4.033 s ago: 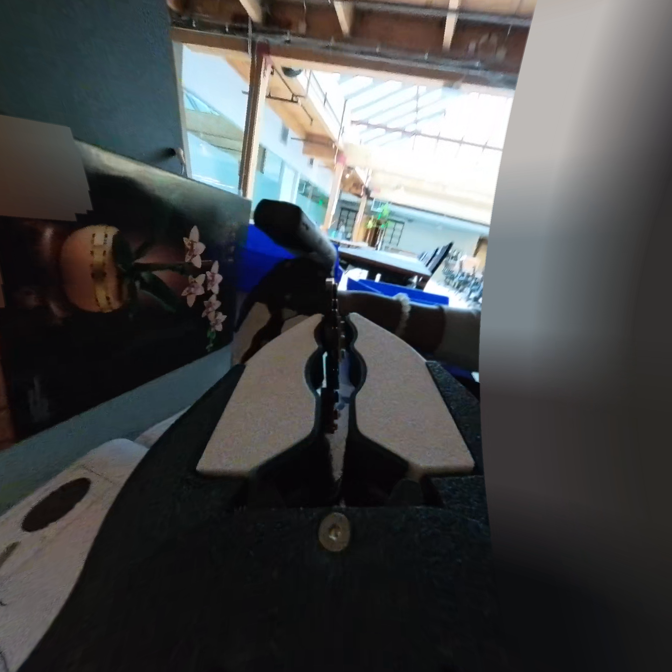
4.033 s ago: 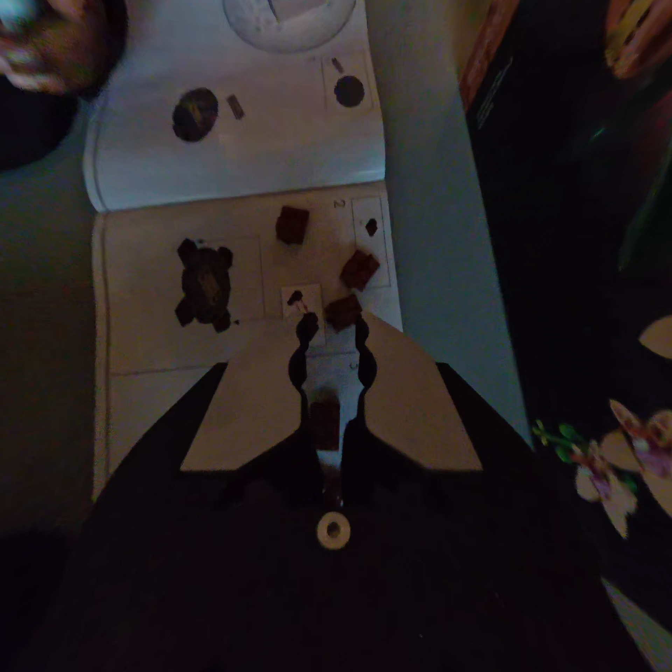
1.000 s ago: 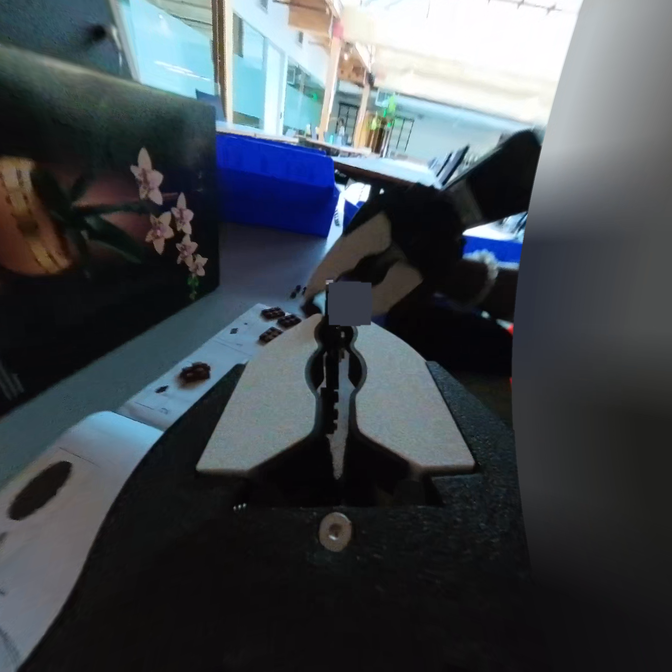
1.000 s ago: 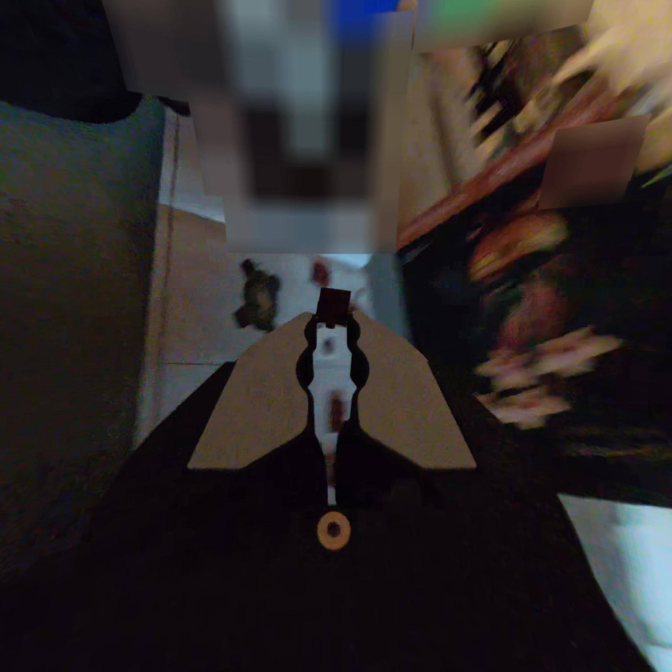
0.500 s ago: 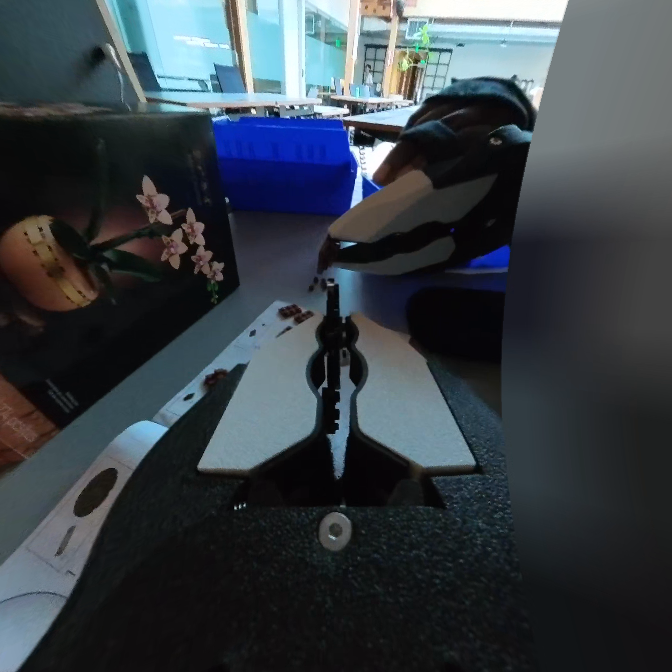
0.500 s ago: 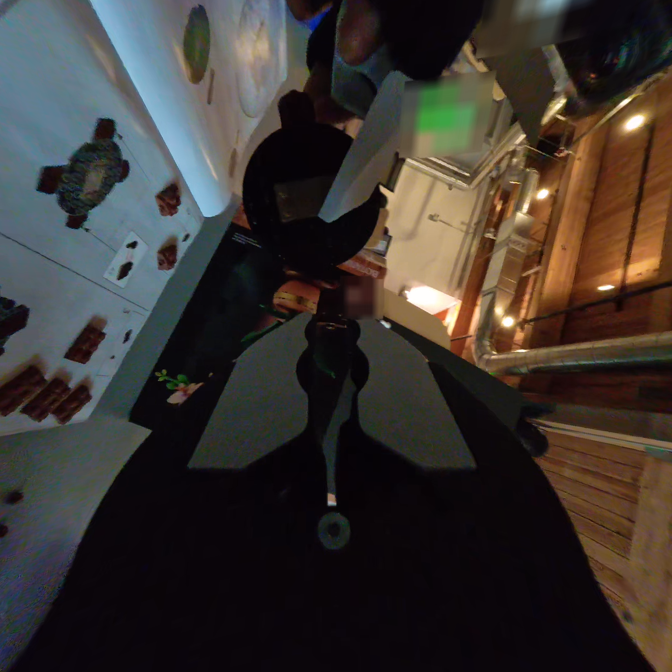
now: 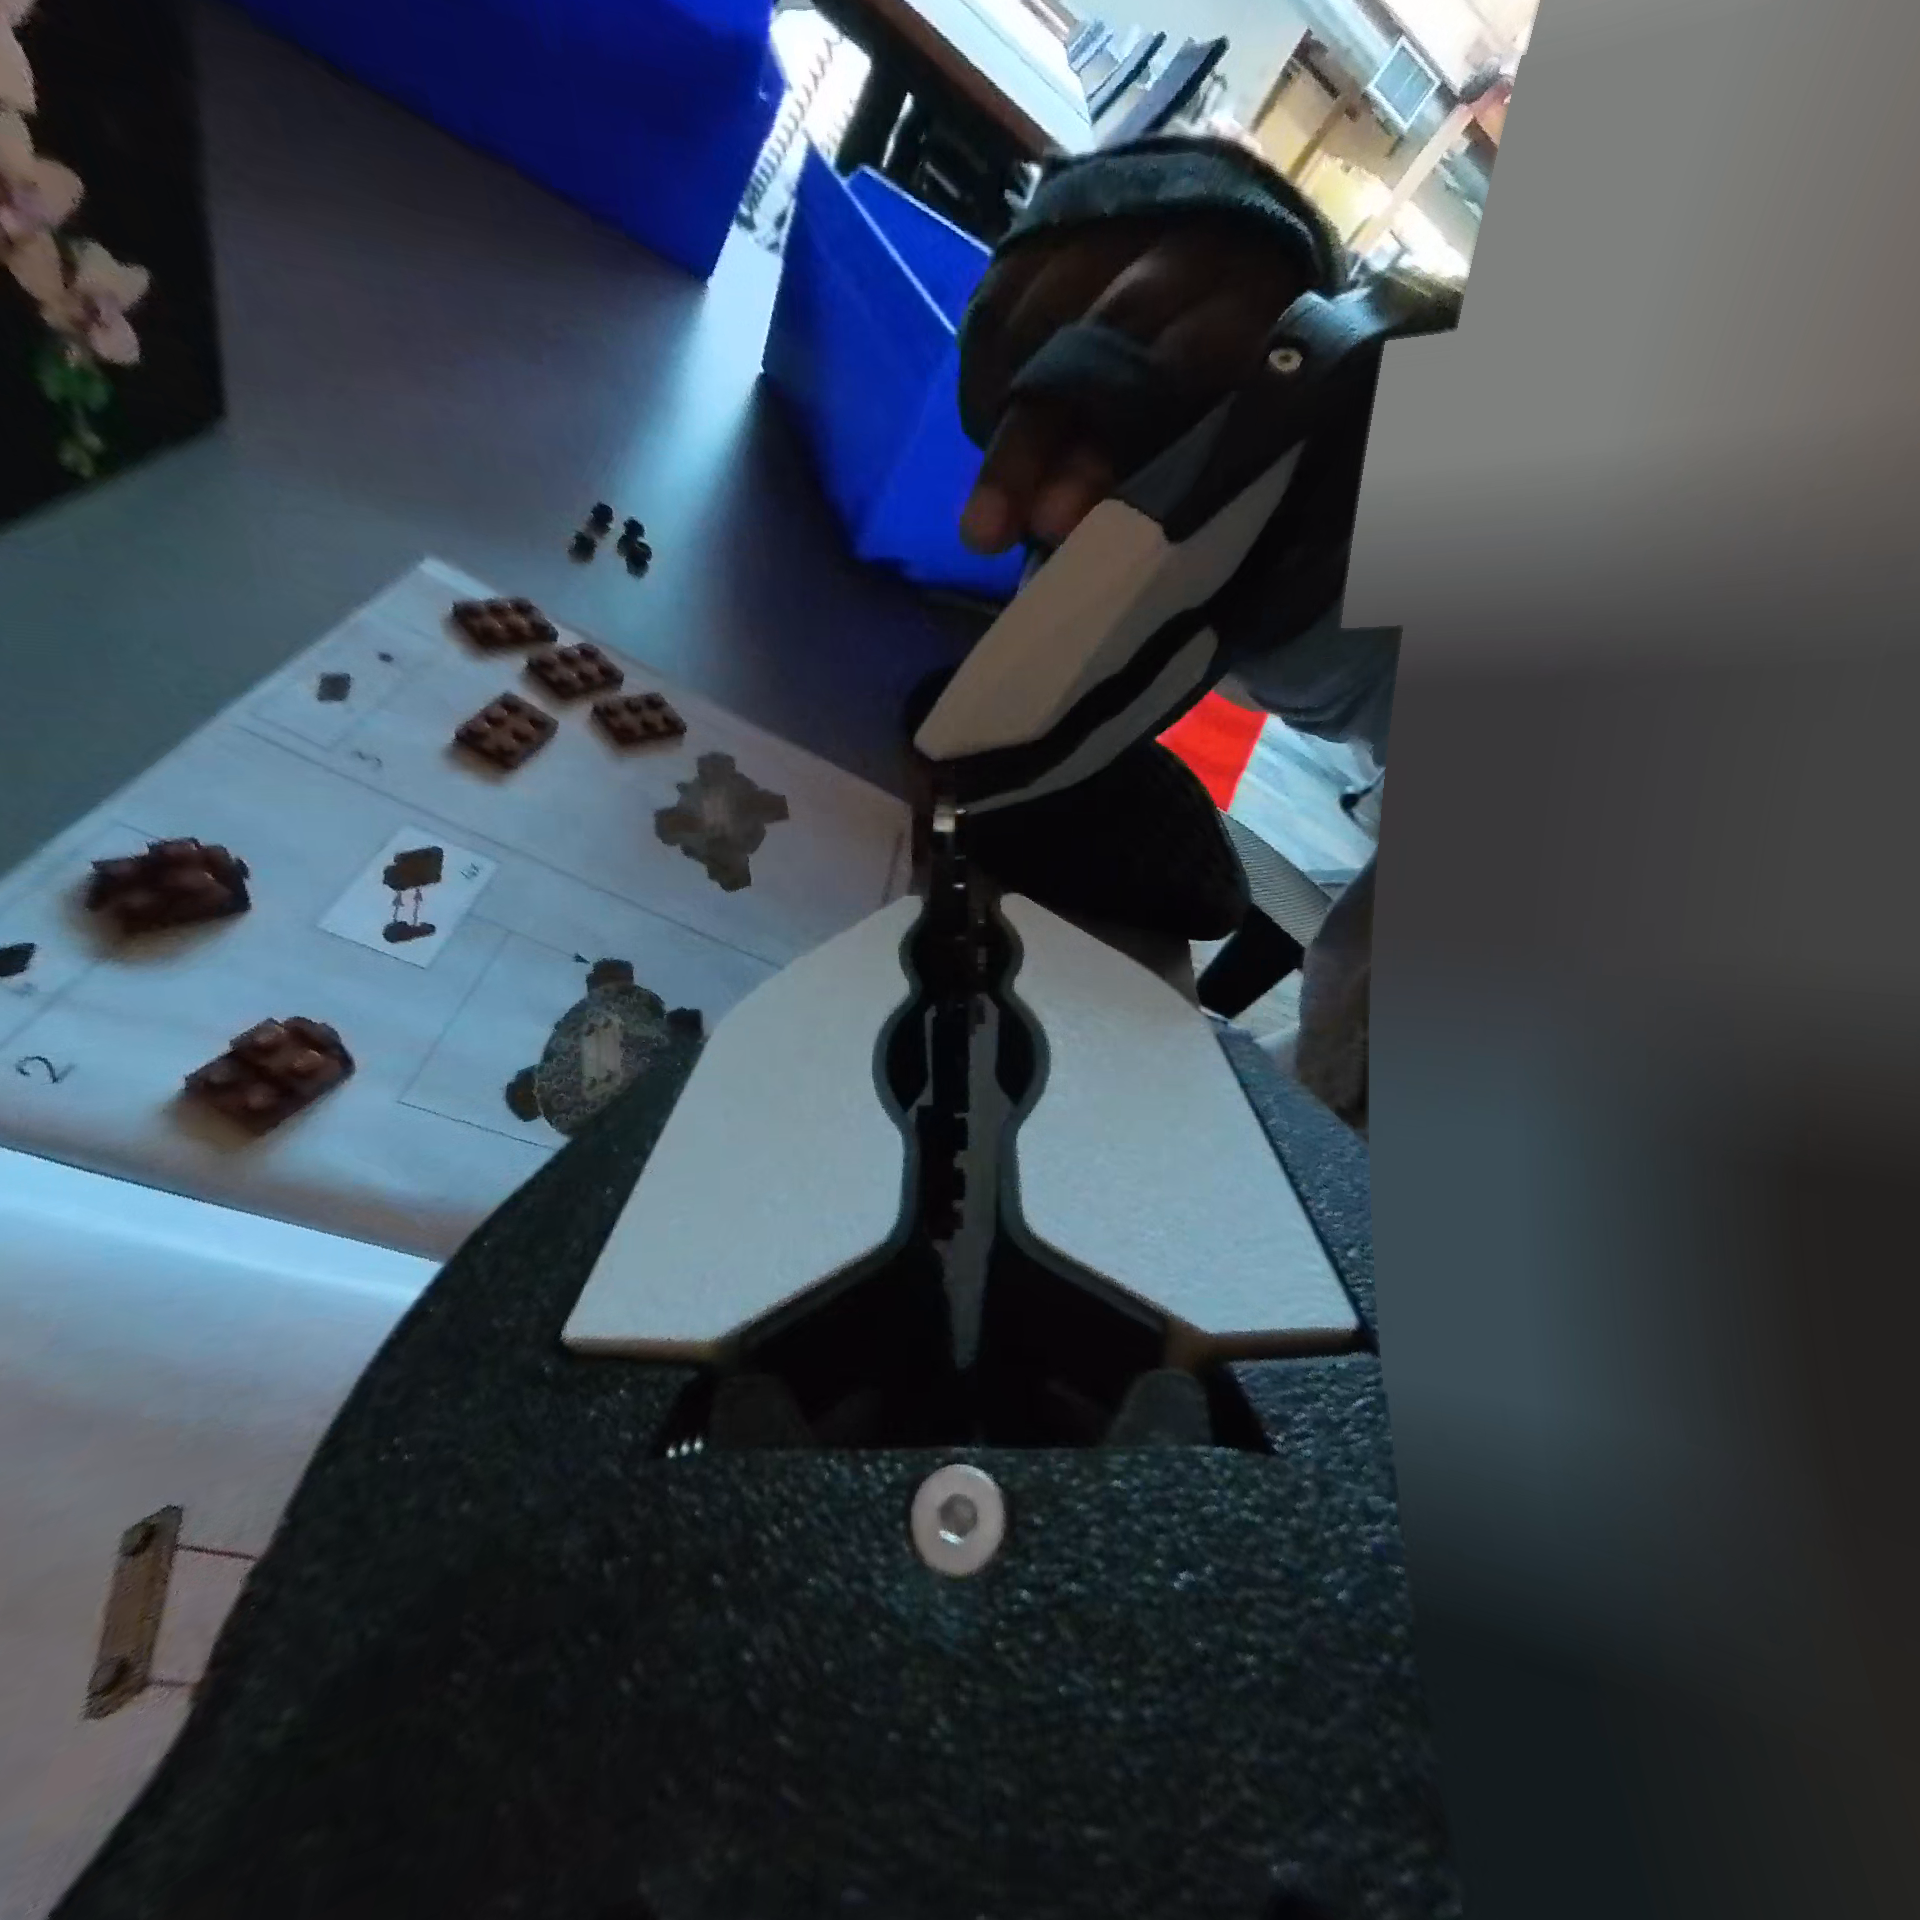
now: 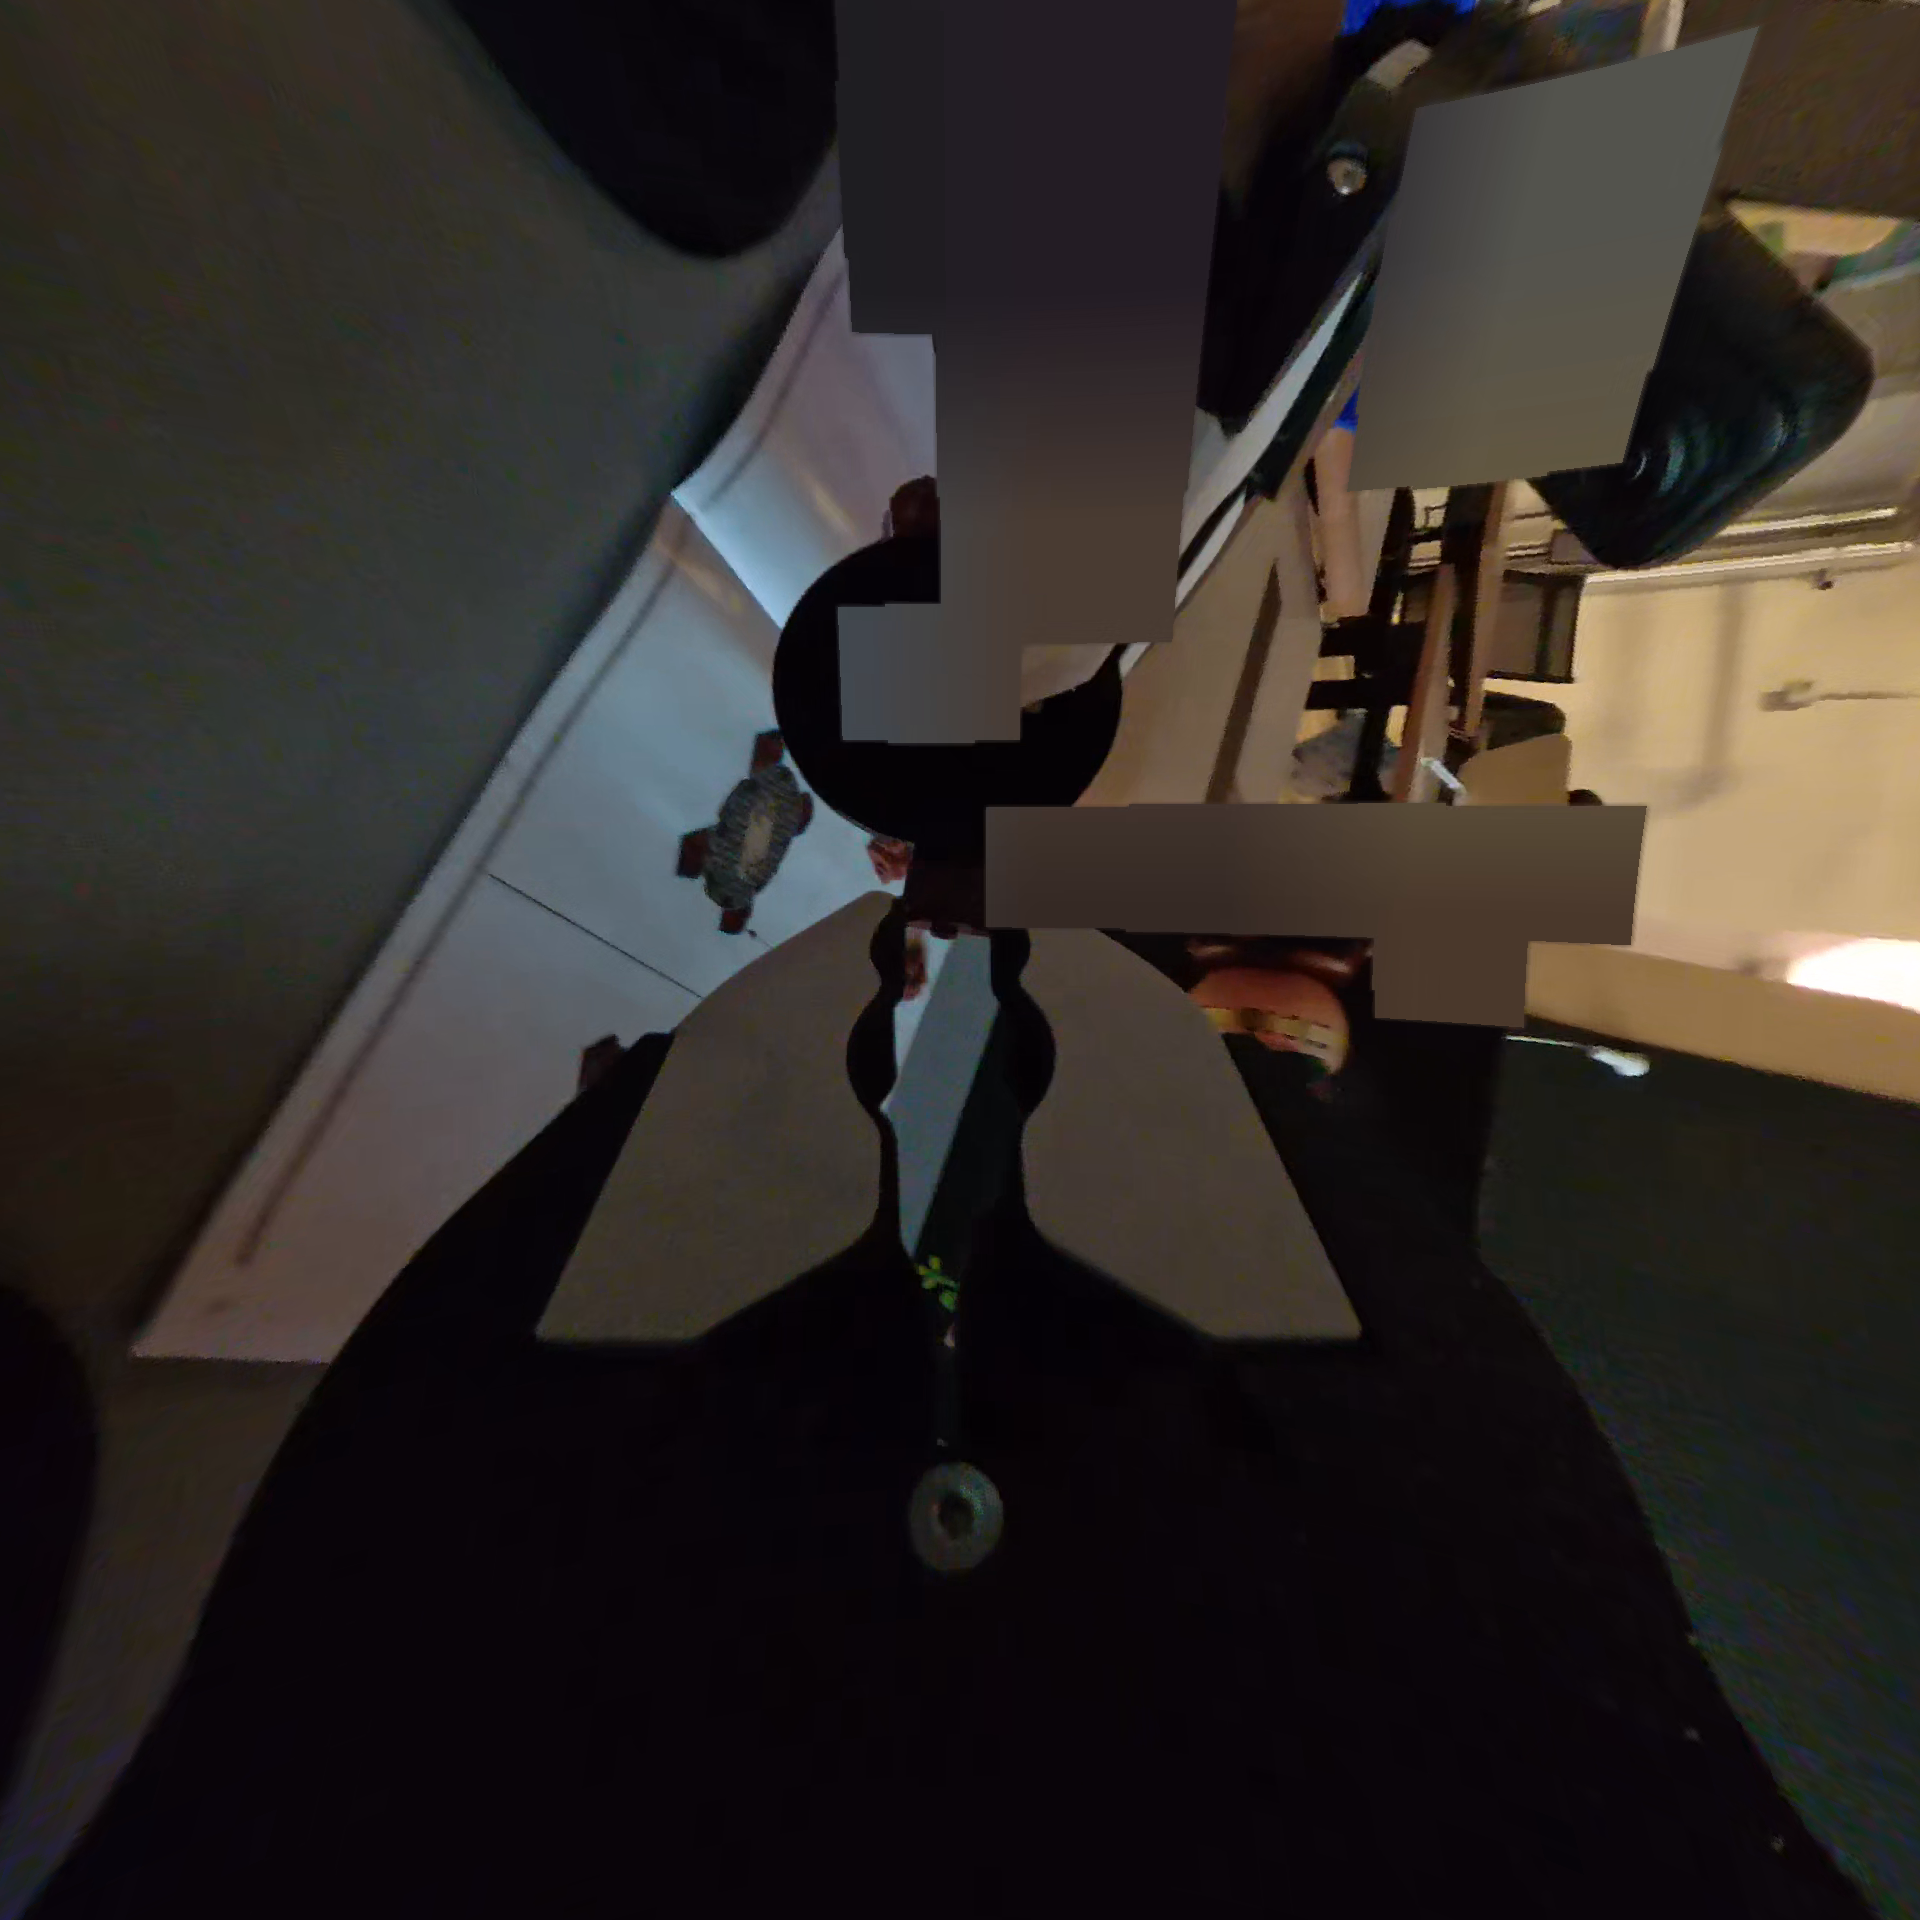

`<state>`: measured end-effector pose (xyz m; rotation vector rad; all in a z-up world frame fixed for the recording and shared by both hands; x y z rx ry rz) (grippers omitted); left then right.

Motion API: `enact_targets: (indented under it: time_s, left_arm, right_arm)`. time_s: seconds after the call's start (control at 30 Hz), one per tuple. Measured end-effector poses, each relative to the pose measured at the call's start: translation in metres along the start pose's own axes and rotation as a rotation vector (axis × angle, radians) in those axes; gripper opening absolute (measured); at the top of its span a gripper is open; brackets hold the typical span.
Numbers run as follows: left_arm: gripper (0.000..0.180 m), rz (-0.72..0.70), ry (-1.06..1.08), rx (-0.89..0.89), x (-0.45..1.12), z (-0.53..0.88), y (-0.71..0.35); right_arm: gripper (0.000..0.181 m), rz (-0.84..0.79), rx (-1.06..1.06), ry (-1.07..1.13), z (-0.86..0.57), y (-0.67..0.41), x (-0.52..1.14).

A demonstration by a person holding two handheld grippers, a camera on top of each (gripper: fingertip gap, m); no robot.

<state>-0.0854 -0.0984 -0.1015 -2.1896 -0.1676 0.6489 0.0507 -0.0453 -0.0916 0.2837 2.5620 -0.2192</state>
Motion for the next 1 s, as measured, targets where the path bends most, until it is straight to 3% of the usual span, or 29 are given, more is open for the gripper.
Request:
enact_targets:
  time_s: [0.43, 0.73, 1.0]
  left_arm:
    - [0.007, 0.117, 0.089, -0.154, 0.009, 0.011, 0.004]
    - [0.008, 0.281, 0.145, -0.186, 0.017, 0.017, 0.001]
    - [0.007, 0.242, 0.175, -0.159, 0.019, 0.012, 0.000]
  right_arm:
    - [0.015, -0.124, 0.120, -0.106, 0.012, 0.008, 0.009]
    - [0.014, -0.229, 0.237, -0.154, 0.024, 0.015, 0.014]
    - [0.014, -0.279, 0.235, -0.159, 0.019, 0.017, 0.006]
Point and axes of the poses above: each gripper's, where its closed fingertips meet, x out along the fingers, y out of its underside, z = x × y across the jaws, the point moved 8 cm from there along -x, back along the fingers, and after that the axes turned 9 degrees about z, right-handed, at the moved point
